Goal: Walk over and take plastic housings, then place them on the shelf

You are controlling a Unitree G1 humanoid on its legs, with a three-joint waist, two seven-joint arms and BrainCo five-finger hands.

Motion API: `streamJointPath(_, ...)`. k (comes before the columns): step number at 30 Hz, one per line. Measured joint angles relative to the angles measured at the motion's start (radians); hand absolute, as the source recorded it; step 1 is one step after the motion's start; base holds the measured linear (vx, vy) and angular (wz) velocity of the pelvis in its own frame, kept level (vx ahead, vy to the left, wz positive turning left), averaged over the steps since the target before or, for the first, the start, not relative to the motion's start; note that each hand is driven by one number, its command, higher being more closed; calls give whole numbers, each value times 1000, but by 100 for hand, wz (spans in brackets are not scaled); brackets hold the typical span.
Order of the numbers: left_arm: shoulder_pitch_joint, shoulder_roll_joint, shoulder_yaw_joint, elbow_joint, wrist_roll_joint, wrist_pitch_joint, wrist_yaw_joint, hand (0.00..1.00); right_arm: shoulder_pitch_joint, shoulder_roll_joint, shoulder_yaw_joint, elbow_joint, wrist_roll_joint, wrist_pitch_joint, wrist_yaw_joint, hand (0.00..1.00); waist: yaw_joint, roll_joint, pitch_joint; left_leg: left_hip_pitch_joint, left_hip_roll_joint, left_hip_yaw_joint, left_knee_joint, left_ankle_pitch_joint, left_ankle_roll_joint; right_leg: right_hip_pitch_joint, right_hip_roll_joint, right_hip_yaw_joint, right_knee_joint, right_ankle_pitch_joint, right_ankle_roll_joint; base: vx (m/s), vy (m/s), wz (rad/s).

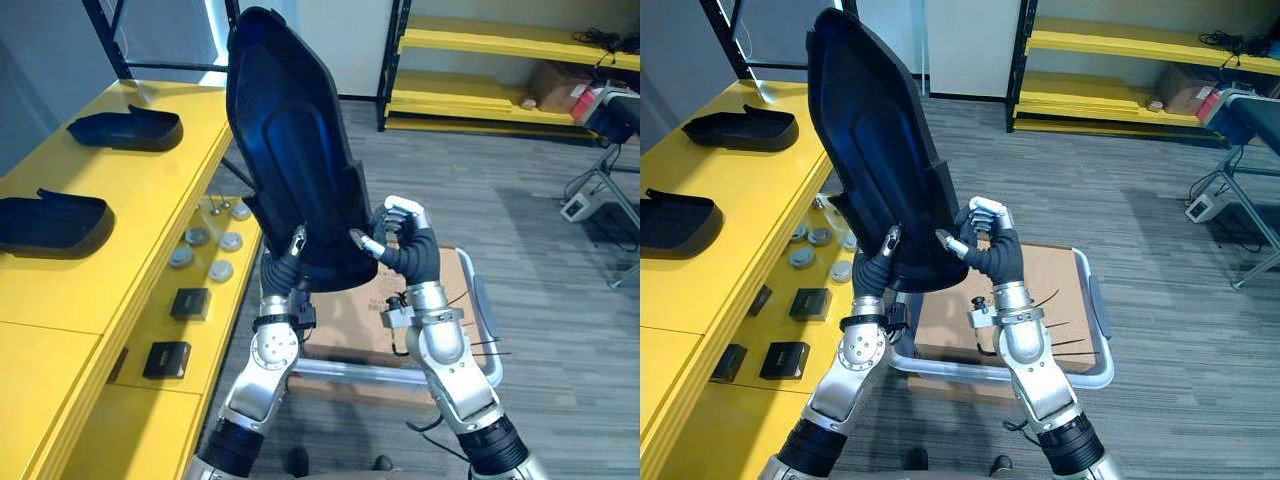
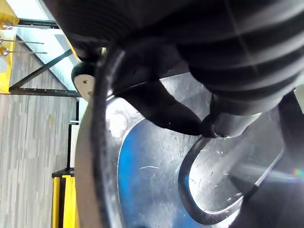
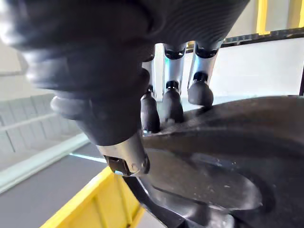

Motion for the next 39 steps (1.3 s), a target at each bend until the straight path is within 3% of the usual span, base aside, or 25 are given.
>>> streamJointPath(7, 85, -21, 89, -64, -9, -6, -15, 100, 44, 21, -415, -63, 101, -93, -45, 0, -6, 0, 0, 13, 0, -2, -3, 0, 0, 13, -1, -4, 0, -2, 1, -8, -5, 1)
streamJointPath(10, 132, -26, 132, -109, -19, -30, -16, 100, 129, 25, -572, 31, 145, -120, -87, 0, -15, 0, 0, 11, 0, -4, -3, 0, 0, 13, -1, -8, 0, -4, 1, -16, -12, 3)
streamJointPath(13, 178, -25, 166, -158, -39, -45, -24, 100, 227, 16, -641, 266, 169, -103, -114, 0, -32, 2, -3, 3, 0, -4, -3, 0, 0, 5, 0, -7, 0, -4, 2, 0, 0, 0)
streamJointPath(15, 207, -24, 182, -183, -44, -52, -38, 100, 289, 12, -667, 502, 198, -44, -104, 0, -34, 8, -6, -8, 0, -4, -3, 0, 0, -6, -1, -7, 1, -4, 2, 0, 0, 0)
streamJointPath(18, 237, -27, 190, -185, -49, -67, -57, 100, 332, 20, -677, 743, 253, 7, -55, 0, -34, 14, -7, -7, 0, -7, -3, -1, 0, -5, -1, -9, 1, -5, 3, 3, -3, 2)
streamJointPath(24, 314, -36, 181, -213, -81, -68, -110, 100, 407, 97, -605, 1097, 183, 96, 63, 0, -27, 13, -5, 6, 4, -20, -2, -2, -1, 2, -3, -24, 44, -37, 2, -10, -11, 8)
streamJointPath(30, 354, -43, 177, -214, -91, -69, -134, 100, 426, 137, -471, 1188, 95, 142, 90, 0, 1, 15, -4, 20, 10, -14, 9, -38, 0, 19, -5, -29, 79, -69, -3, -52, -17, 3)
streamJointPath(34, 384, -57, 176, -222, -107, -69, -147, 100, 408, 142, -416, 1196, 51, 153, 85, 0, 8, 10, 1, 9, 5, -66, 26, -33, -9, 23, -21, -79, 121, -96, 7, 8, -19, 42)
streamJointPath(36, 384, -60, 155, -237, -116, -68, -148, 100, 404, 153, -366, 1198, 27, 152, 83, 0, 27, -4, 18, -31, -25, -159, 80, -22, -17, 27, -50, -182, 192, -149, 9, 50, -65, 117)
streamJointPath(38, 385, -65, 144, -270, -117, -68, -148, 100, 390, 148, -344, 1208, 4, 152, 83, 0, 34, -6, 38, -78, -38, -171, 102, -31, -22, 27, -83, -263, 228, -171, 11, -2, -6, 146)
streamJointPath(39, 384, -74, 143, -297, -117, -68, -147, 100, 369, 149, -342, 1216, -4, 152, 82, 0, 47, 3, 49, -113, 2, -16, 112, -74, -9, 33, -91, -332, 233, -174, 11, -43, 10, 163)
